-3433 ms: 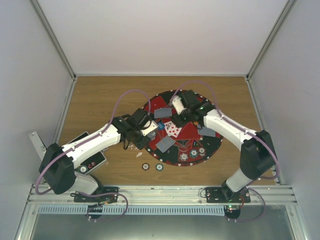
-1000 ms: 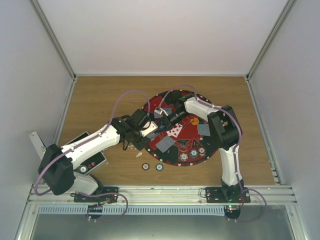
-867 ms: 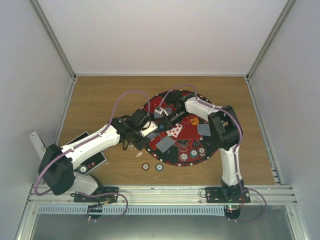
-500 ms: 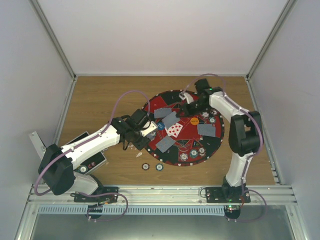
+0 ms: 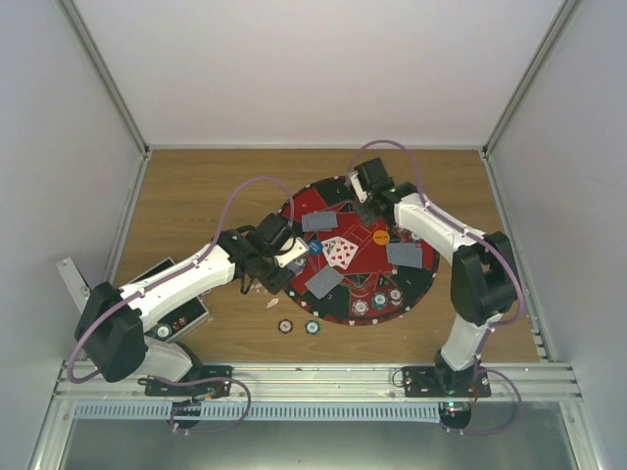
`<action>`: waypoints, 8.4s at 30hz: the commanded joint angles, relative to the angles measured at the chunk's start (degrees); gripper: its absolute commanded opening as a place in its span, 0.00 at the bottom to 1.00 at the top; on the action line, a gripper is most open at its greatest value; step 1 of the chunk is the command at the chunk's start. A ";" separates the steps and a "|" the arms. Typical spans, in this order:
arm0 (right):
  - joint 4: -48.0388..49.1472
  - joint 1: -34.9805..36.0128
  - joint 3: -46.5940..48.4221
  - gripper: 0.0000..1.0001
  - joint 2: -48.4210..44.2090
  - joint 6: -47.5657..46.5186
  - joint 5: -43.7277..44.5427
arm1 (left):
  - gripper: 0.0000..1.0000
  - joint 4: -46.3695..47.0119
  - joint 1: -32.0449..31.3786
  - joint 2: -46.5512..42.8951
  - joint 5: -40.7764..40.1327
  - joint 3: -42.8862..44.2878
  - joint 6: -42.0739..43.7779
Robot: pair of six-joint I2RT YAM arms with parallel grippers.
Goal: Distribute texas hold em gaming equipment
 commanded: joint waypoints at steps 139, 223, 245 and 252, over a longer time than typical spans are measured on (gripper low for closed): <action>-6.67 -0.49 -29.83 0.71 -9.92 44.74 -12.45 | 0.54 5.67 4.38 -2.96 0.25 -2.62 -2.77; -9.83 16.16 10.11 0.77 16.20 21.02 -14.04 | 0.54 5.45 9.56 -1.98 -1.33 -2.26 -4.96; -9.48 6.38 3.49 0.84 6.59 18.28 -58.73 | 0.54 9.79 1.20 -3.90 5.33 -2.57 2.85; -8.51 9.40 3.66 0.83 8.99 18.71 -58.28 | 0.55 9.93 0.70 -4.15 5.27 -2.69 2.95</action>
